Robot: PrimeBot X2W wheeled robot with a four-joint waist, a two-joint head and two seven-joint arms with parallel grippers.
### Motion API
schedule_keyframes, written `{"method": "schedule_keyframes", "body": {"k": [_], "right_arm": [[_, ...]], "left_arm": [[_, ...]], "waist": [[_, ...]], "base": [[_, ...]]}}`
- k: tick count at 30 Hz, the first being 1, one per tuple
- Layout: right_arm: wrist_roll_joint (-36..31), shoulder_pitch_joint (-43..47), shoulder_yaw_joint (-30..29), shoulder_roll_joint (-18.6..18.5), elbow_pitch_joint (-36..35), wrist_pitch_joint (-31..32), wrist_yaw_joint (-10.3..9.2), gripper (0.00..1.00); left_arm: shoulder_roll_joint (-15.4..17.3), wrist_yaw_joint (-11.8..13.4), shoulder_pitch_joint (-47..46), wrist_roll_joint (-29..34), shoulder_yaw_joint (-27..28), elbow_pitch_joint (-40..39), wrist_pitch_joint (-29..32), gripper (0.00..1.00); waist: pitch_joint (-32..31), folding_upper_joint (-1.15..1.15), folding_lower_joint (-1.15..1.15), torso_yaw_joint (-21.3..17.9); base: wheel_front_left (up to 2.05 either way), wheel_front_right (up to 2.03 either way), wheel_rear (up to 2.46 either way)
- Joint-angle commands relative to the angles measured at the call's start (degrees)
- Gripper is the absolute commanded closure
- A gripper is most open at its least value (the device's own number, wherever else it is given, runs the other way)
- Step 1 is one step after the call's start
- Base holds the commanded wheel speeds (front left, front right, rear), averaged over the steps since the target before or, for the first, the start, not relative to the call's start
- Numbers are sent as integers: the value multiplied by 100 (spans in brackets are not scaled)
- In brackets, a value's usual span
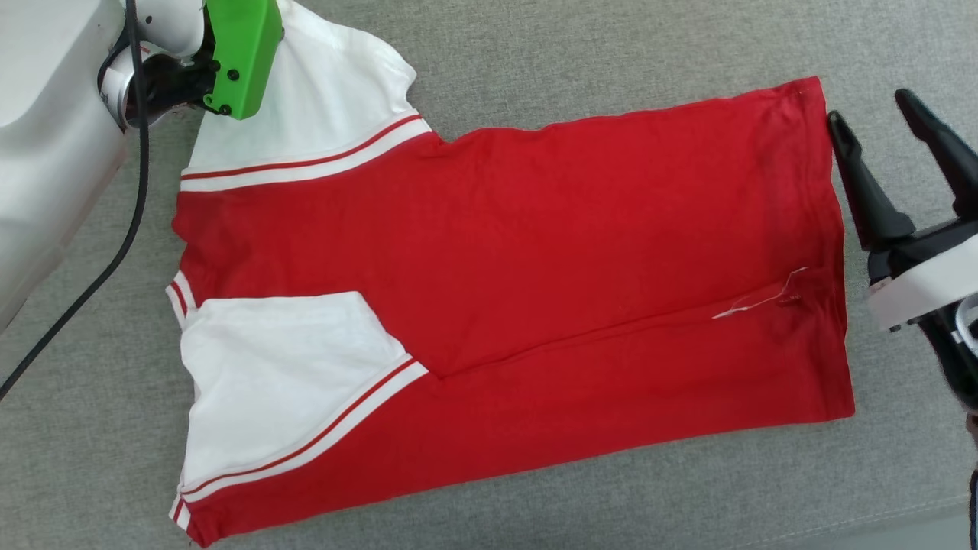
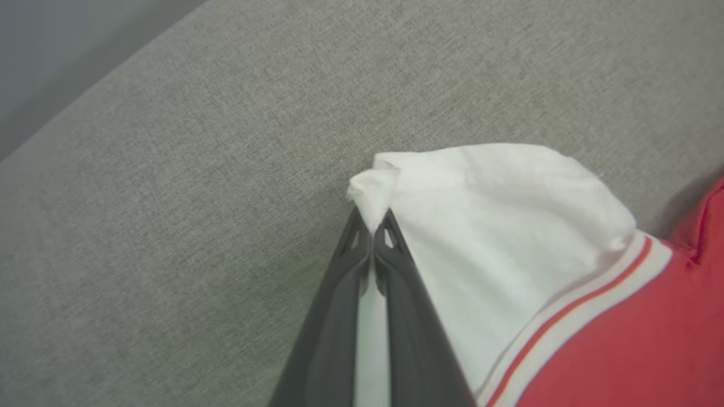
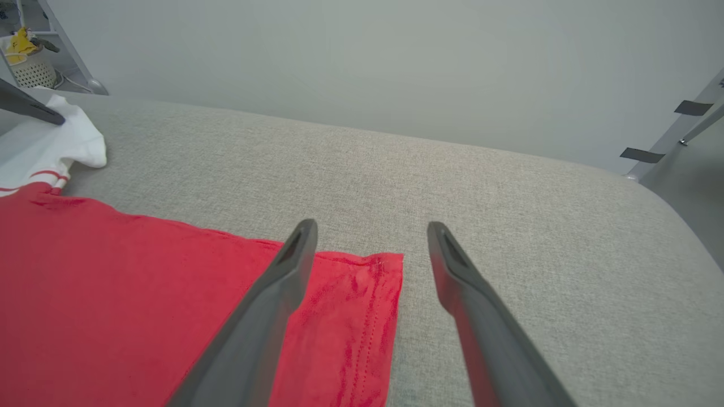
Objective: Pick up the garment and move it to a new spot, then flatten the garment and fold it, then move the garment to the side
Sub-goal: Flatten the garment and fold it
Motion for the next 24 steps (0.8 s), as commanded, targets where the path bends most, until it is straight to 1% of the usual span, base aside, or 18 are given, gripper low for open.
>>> {"method": "schedule_keyframes", "body": {"k": [1,4,8,10,12,15,17,19,22,24], "right_arm": [[-24,-166,-54,-73,-25,109,-5,0],[-42,-445,-79,-424,-28,506,-5,0],[175,-903,-20,-976,41,1119,-5,0],[397,-1100,100,-1241,132,1593,-5,0],[753,-1282,275,-1450,304,2179,-5,0],[1406,-1547,621,-1743,568,3258,-5,0],[1714,-1751,823,-1890,756,3851,-5,0],[1839,-1966,1000,-1983,956,4254,-5,0],[1868,-2233,1251,-2034,1278,4657,-5,0],[1863,-2380,1396,-1981,1535,4820,-5,0]], "left_arm": [[71,-16,89,-52,-6,-87,-175,100],[177,-16,105,-126,54,-411,-669,100],[408,-16,133,53,-43,-872,-977,100],[465,-16,198,121,-84,-1089,-1089,100],[479,-16,290,169,-118,-1303,-1178,100],[478,-16,446,248,-153,-1576,-1319,100],[458,-16,544,299,-164,-1707,-1400,100],[441,-16,608,365,-171,-1807,-1468,100],[419,-5,663,422,-174,-1942,-1581,100],[407,22,684,470,-175,-2021,-1647,100]], "waist": [[-191,0,-1,174],[-338,0,-1,329],[-493,0,-1,534],[-567,0,-1,633],[-634,0,-1,728],[-693,0,-1,843],[-702,0,-1,909],[-684,0,-1,974],[-626,0,-1,1074],[-576,0,-1,1145]], "base": [[0,0,0],[0,0,0],[0,0,0],[0,0,0],[0,0,0],[0,0,0],[0,0,0],[0,0,0],[0,0,0],[0,0,0]]}}
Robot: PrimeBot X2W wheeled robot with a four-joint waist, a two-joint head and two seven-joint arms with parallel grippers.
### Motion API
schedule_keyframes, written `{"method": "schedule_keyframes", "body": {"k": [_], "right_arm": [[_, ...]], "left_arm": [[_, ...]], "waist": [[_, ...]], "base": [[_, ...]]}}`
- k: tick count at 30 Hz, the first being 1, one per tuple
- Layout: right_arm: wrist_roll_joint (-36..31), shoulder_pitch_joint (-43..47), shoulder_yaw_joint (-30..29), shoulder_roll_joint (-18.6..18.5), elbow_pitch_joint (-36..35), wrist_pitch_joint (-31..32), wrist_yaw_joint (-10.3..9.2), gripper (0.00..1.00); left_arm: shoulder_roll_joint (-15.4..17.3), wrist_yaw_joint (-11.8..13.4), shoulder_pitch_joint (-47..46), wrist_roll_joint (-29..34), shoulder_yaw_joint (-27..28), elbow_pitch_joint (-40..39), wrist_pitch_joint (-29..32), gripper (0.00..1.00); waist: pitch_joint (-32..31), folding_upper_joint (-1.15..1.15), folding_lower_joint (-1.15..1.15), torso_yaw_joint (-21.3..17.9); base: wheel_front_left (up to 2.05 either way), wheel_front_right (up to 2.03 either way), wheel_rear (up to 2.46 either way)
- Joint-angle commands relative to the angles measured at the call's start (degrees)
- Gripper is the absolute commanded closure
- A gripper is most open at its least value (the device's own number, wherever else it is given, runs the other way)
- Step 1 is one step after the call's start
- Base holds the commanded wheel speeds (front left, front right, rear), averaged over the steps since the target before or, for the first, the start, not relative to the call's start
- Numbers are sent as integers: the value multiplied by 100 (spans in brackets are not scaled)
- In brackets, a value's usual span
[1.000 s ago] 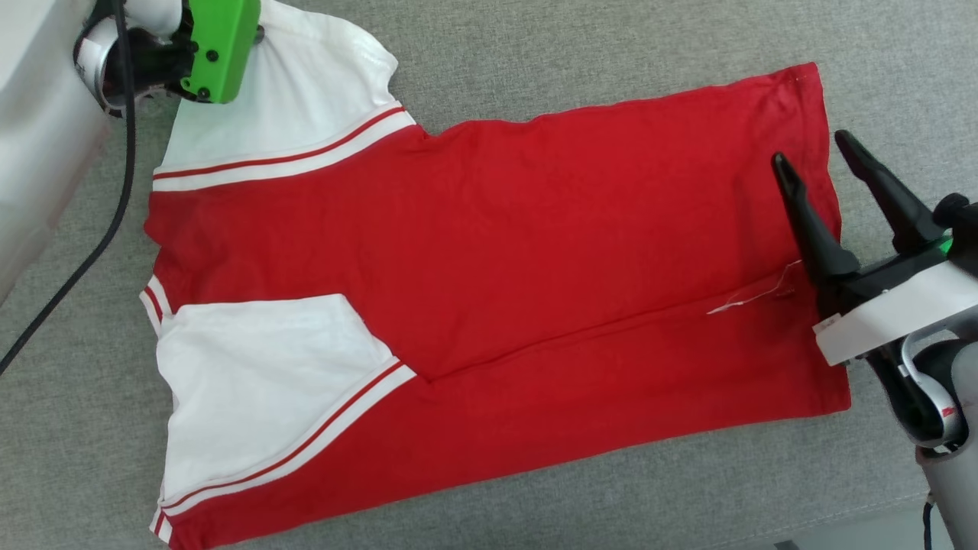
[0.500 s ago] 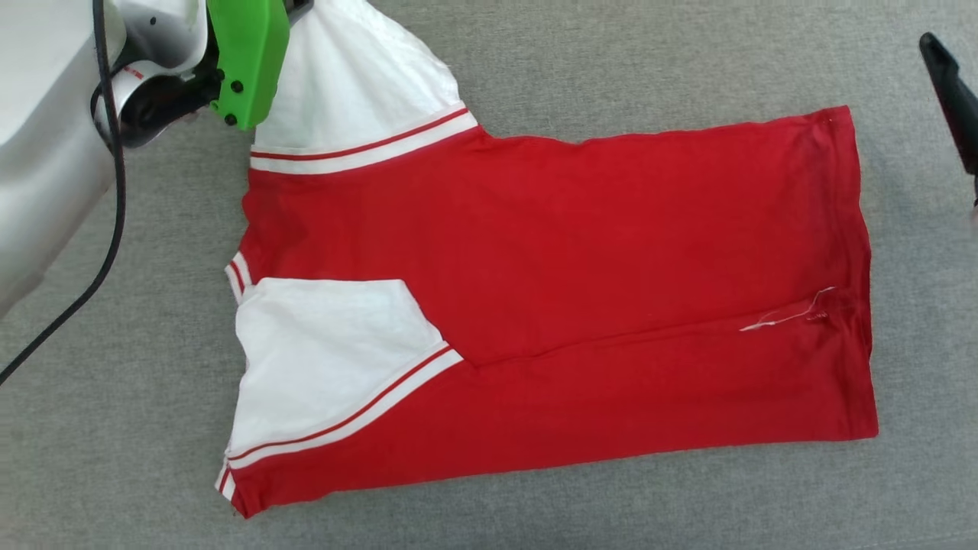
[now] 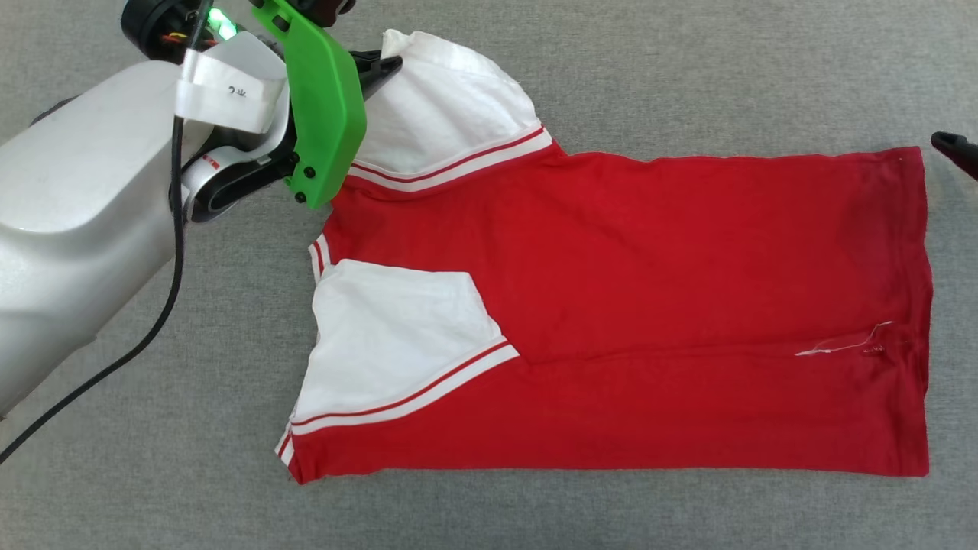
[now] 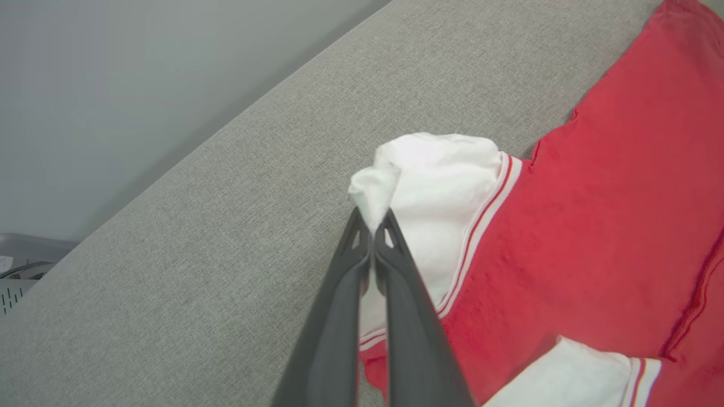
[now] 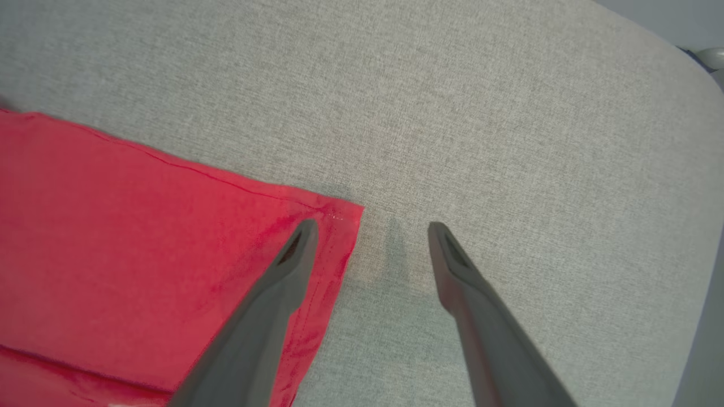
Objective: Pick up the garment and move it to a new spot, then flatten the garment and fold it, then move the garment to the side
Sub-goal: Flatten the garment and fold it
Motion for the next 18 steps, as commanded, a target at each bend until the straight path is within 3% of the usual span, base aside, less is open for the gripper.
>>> {"method": "schedule_keyframes", "body": {"k": [1,15,16,17,18], "right_arm": [[57,-123,84,74,154,98,-5,0],[154,-151,1086,487,1409,129,-5,0],[208,-150,1115,498,1425,69,-5,59],[269,-164,1137,513,1438,-37,-5,100],[296,-189,1145,517,1447,-140,-5,100]], "left_arm": [[-33,27,104,47,0,-39,-74,100],[-146,37,173,75,26,-12,-409,100],[-147,35,182,75,25,2,-423,100],[-146,35,202,78,24,16,-438,100],[-138,35,220,79,23,32,-448,100]], "waist": [[86,0,0,124],[323,0,0,319],[315,0,0,312],[296,0,0,299],[272,0,0,283]], "base": [[0,0,0],[0,0,0],[0,0,0],[0,0,0],[0,0,0]]}}
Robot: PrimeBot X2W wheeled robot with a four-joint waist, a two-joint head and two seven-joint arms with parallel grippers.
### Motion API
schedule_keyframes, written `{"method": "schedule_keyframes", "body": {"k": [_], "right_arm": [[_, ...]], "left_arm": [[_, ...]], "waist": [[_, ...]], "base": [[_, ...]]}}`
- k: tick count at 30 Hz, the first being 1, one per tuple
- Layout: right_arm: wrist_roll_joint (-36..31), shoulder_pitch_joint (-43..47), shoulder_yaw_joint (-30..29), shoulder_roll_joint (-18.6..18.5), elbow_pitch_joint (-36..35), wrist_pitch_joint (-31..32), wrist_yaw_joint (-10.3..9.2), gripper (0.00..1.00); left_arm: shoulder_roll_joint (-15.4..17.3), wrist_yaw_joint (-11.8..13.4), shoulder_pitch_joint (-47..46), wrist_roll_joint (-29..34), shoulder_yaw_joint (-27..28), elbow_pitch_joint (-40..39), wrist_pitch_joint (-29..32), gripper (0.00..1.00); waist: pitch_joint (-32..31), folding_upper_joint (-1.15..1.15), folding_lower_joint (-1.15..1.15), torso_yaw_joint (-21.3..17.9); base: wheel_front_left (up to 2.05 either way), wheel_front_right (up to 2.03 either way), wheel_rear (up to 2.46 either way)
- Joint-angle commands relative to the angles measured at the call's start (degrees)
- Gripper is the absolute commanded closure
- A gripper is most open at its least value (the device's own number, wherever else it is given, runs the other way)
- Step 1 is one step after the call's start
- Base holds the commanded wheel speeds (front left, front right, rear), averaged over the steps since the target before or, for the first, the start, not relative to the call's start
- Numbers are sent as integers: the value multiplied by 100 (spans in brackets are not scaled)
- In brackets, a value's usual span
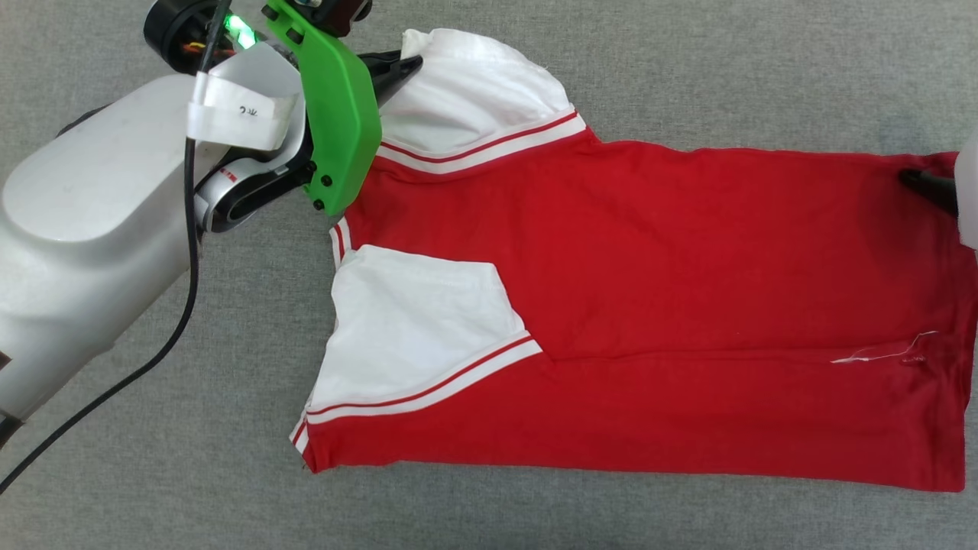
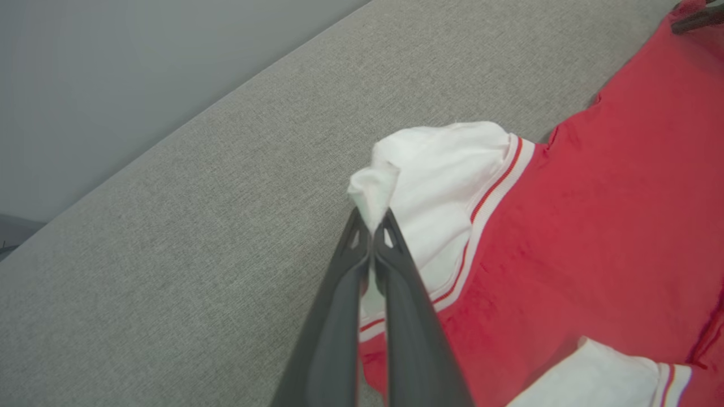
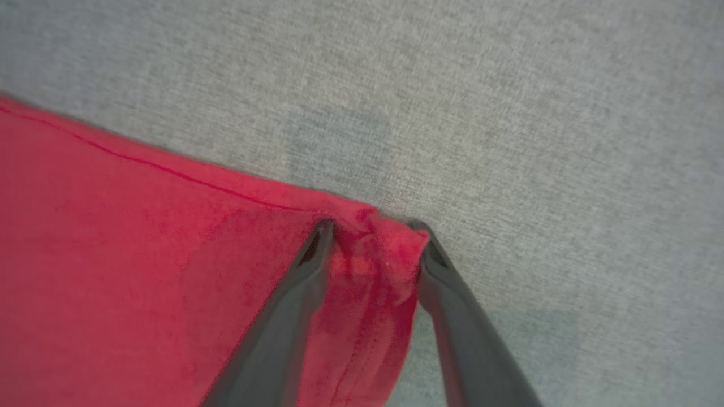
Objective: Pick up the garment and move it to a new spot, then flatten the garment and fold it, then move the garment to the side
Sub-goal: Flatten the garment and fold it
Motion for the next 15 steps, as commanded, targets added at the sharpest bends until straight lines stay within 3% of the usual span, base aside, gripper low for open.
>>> {"method": "schedule_keyframes", "body": {"k": [1,7,15], "right_arm": [[120,113,202,188,123,-131,-2,100],[202,57,284,150,79,-1155,-2,100],[455,572,606,62,-150,-2234,-2,100]], "left_arm": [[18,-9,125,21,6,52,-57,100],[24,-17,421,-71,7,258,-295,100],[272,19,1250,-188,-10,199,-604,100]], "waist": [[-71,0,0,-43],[-486,0,0,-126],[-1195,0,0,-274]], "base": [[0,0,0],[0,0,0],[0,0,0]]}}
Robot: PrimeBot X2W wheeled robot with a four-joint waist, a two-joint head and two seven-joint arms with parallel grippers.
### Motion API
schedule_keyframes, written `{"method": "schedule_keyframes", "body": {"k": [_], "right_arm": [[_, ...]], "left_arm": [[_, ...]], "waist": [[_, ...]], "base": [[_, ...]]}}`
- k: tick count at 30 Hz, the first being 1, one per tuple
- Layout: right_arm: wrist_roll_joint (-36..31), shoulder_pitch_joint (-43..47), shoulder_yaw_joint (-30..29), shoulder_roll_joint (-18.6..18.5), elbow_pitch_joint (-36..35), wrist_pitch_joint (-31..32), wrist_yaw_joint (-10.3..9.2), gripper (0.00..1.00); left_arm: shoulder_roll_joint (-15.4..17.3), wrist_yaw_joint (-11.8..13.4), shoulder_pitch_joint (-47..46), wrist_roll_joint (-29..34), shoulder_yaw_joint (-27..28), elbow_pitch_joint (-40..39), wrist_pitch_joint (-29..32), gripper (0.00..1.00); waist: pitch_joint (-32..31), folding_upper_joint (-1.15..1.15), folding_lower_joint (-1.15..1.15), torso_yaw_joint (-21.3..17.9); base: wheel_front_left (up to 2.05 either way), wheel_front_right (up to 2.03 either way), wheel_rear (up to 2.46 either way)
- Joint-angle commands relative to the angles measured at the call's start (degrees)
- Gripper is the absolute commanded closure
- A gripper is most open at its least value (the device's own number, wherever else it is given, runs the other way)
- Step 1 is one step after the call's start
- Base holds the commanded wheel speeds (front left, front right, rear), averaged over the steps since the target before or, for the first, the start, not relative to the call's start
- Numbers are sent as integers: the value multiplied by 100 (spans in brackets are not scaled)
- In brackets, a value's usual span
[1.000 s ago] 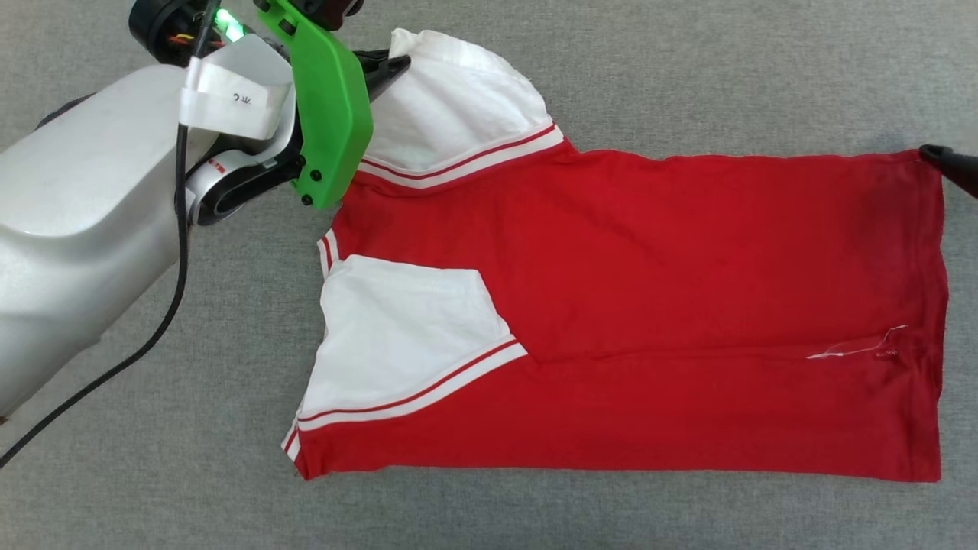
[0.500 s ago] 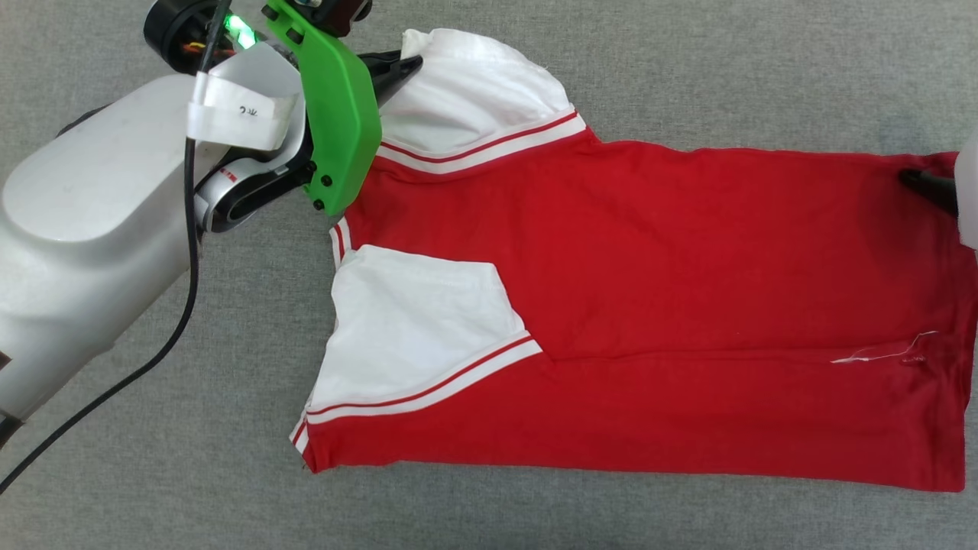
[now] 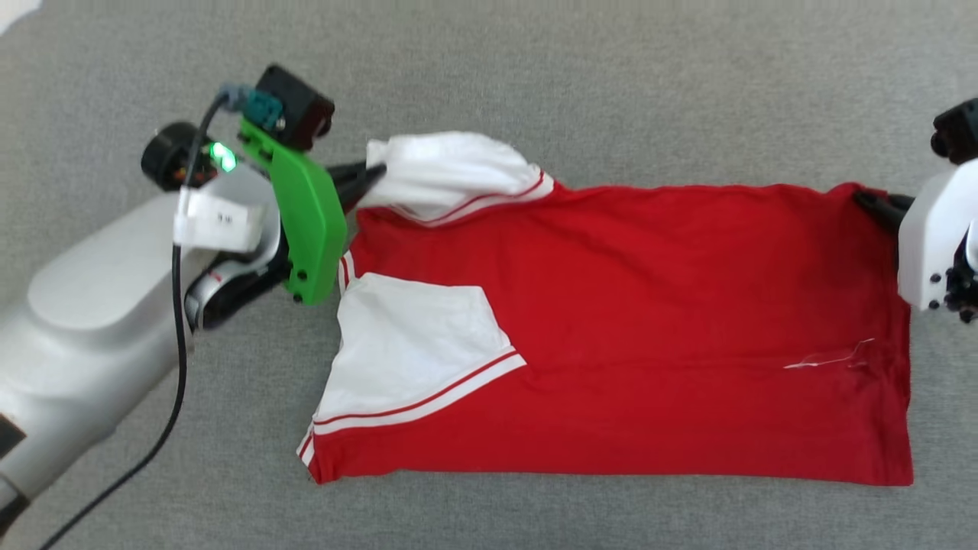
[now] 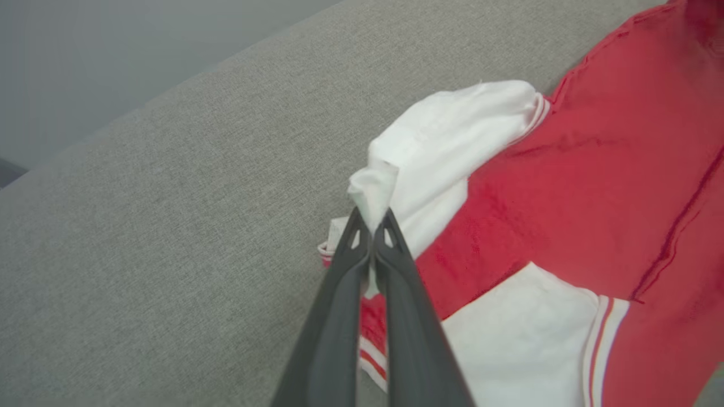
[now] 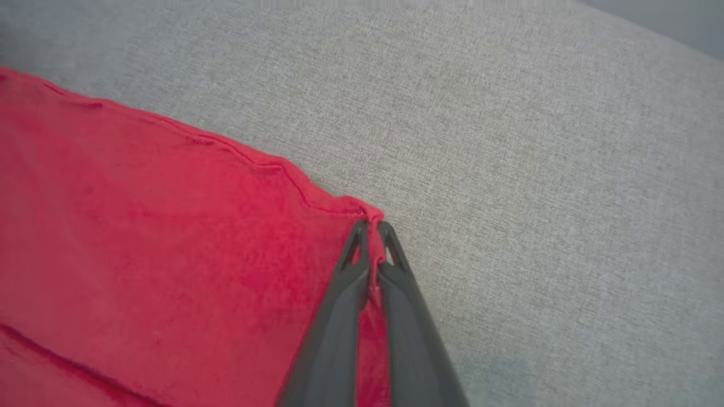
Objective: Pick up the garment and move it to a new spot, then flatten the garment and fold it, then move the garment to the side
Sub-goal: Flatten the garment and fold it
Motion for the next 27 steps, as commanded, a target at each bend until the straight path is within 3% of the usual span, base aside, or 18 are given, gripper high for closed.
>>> {"method": "schedule_keyframes", "body": {"k": [1,10,19,27], "right_arm": [[188,175,50,-52,-82,-171,-4,100],[378,1206,-3,-354,-509,-933,-4,100],[455,2535,-386,-379,-845,-1322,-4,100],[389,3486,-837,-170,-1088,-1337,-4,100]], "left_arm": [[77,43,230,-32,-12,-77,-76,100],[439,475,1151,2,-36,-802,-390,100],[767,993,2341,-253,-51,-1464,-747,100],[776,1131,3080,-500,-58,-1481,-974,100]], "waist": [[-427,0,0,-114],[-971,0,0,-103],[-1331,0,0,-114],[-1379,0,0,-64]], "base": [[0,0,0],[0,0,0],[0,0,0],[0,0,0]]}}
